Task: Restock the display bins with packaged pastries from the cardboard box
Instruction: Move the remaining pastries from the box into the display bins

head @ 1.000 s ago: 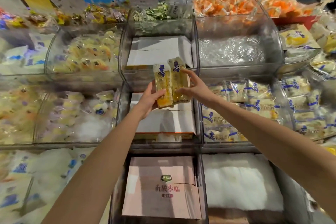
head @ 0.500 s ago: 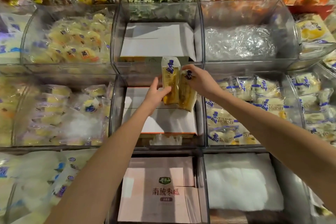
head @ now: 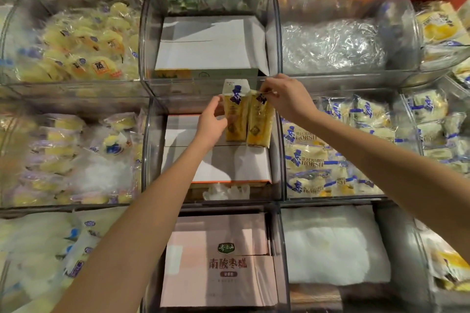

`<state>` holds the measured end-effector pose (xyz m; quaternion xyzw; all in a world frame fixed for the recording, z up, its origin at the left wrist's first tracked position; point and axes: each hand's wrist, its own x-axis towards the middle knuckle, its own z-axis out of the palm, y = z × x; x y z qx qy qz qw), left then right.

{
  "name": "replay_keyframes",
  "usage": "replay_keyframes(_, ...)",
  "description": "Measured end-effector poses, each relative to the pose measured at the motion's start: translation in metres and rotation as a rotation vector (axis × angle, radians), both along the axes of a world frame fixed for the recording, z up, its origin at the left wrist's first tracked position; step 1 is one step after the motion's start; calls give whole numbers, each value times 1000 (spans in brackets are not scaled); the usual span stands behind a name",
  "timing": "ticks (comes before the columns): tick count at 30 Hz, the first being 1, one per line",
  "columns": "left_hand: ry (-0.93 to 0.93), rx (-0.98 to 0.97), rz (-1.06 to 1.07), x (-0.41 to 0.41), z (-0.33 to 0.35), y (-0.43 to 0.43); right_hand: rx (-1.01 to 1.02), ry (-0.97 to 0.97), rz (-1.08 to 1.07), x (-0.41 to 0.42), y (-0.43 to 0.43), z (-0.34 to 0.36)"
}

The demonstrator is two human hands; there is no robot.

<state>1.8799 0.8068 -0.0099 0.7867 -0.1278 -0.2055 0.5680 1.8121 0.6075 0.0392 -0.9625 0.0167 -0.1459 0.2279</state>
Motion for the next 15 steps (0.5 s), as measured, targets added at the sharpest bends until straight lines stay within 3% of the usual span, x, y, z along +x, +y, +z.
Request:
replay_keyframes(7, 12, -15, 69, -3, -5, -6, -55, -250, -11, -4, 4, -13)
replay_keyframes(12, -51, 156, 75, -7, -8, -5, -120, -163, 21, -12, 2, -20)
replay_keyframes(15, -53, 142, 72, -6, -11, -6, -197, -87, -28, -14, 3, -24)
